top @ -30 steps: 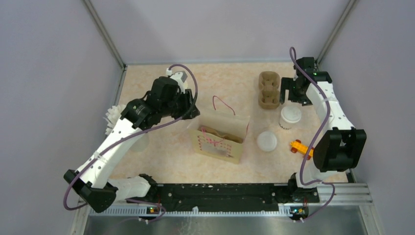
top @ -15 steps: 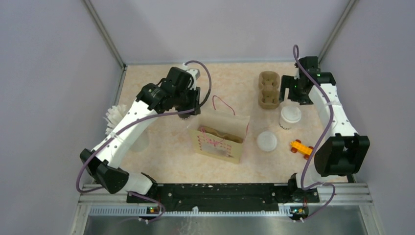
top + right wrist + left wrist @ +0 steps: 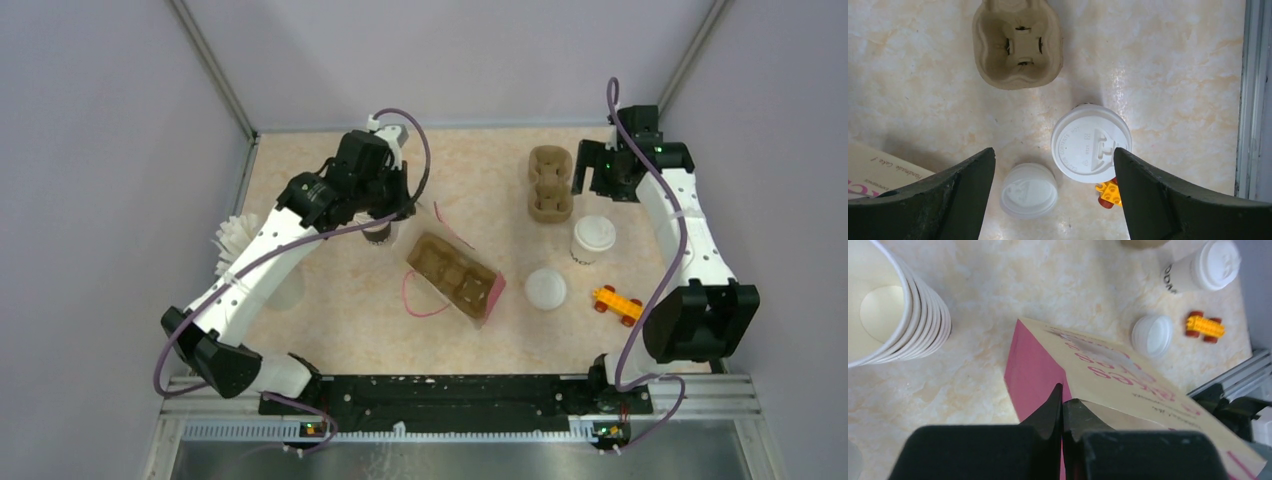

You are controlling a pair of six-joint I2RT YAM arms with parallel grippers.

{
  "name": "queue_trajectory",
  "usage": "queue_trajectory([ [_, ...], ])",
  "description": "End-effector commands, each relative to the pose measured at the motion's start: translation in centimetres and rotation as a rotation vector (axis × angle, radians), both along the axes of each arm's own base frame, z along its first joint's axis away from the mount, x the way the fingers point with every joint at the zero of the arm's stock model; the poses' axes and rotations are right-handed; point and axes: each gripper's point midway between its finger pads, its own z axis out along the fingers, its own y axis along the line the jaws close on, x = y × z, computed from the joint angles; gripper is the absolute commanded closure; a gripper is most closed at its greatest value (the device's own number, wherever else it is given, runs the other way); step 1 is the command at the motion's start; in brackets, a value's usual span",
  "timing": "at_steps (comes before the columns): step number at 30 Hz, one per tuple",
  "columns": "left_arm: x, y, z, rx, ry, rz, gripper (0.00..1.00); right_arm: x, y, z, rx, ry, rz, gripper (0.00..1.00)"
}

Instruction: Pack the takeout coffee

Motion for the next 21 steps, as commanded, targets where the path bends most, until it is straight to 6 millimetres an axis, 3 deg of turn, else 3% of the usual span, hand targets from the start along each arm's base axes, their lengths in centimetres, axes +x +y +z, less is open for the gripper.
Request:
queue_trajectory([
  [1, 1.8, 0.1, 4.9, -0.199, -0.183, 0.129, 1.0, 1.4, -0.8, 2.8, -0.023, -0.107, -0.026, 0.14],
  [7, 0.9, 0.8, 3.6, -0.289, -0.152, 0.214, 1.0, 2.3, -1.4, 0.8, -0.053, -0.068, -0.046, 0.14],
  [12, -0.5, 2.1, 2.2, -0.28, -0.116, 0.259, 1.0, 2.2, 0.2, 0.8, 0.032, -0.09, -0.011, 0.14],
  [14, -0.9, 2.3, 2.0, -0.284, -0.114, 0.26, 1.0, 1.6, 1.8, 1.1, 0.111, -0.097, 0.026, 0.16],
  [17, -1.2, 2.6, 2.3, -0.275, -0.108, 0.266, 1.0, -0.2, 4.3, 3.2, 0.248, -0.125, 0.062, 0.2],
  [21, -0.4, 3.0, 3.8, -0.226, -0.134, 0.273, 1.0, -3.3, 8.7, 8.5, 0.412, -0.209, 0.18, 0.24],
])
